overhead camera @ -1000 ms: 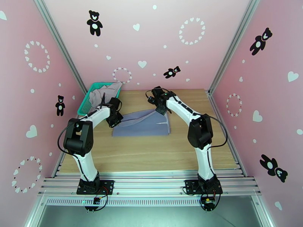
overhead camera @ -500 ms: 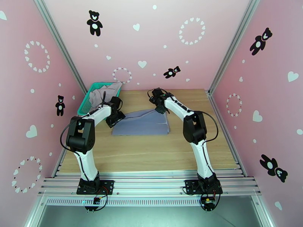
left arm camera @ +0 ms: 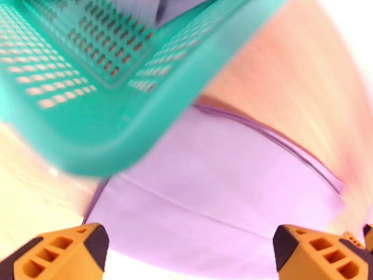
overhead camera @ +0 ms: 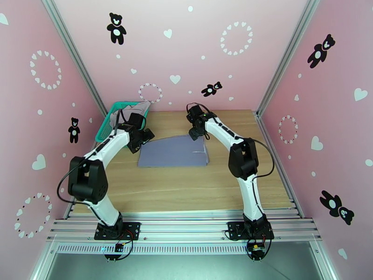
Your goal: Fold and stack the mixed laundry pile
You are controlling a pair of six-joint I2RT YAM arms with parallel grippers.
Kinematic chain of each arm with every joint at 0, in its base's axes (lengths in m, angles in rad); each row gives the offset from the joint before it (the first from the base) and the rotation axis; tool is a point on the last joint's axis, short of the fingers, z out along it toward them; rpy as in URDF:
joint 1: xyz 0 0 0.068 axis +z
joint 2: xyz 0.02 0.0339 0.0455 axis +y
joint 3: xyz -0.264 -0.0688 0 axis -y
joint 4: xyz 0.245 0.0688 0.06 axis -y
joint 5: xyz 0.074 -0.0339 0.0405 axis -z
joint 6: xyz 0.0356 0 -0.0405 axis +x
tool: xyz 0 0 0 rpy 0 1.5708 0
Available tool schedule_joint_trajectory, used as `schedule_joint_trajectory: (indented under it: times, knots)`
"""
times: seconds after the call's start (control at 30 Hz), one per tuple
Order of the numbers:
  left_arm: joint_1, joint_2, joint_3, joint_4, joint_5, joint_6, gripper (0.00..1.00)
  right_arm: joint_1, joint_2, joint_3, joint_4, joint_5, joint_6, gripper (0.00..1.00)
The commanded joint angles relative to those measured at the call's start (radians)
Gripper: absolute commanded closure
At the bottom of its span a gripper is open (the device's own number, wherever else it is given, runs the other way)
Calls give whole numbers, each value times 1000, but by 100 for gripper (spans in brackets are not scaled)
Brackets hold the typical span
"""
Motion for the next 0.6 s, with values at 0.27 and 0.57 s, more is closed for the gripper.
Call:
schedule_joint_trajectory:
  times: [0.27, 0.57]
  knots:
    - [32, -9, -274, 165, 215, 115, 10, -2, -258, -360, 222, -479, 424, 30]
    - [34, 58, -210, 135, 115, 283, 5, 2, -352, -539, 328, -497, 497, 31]
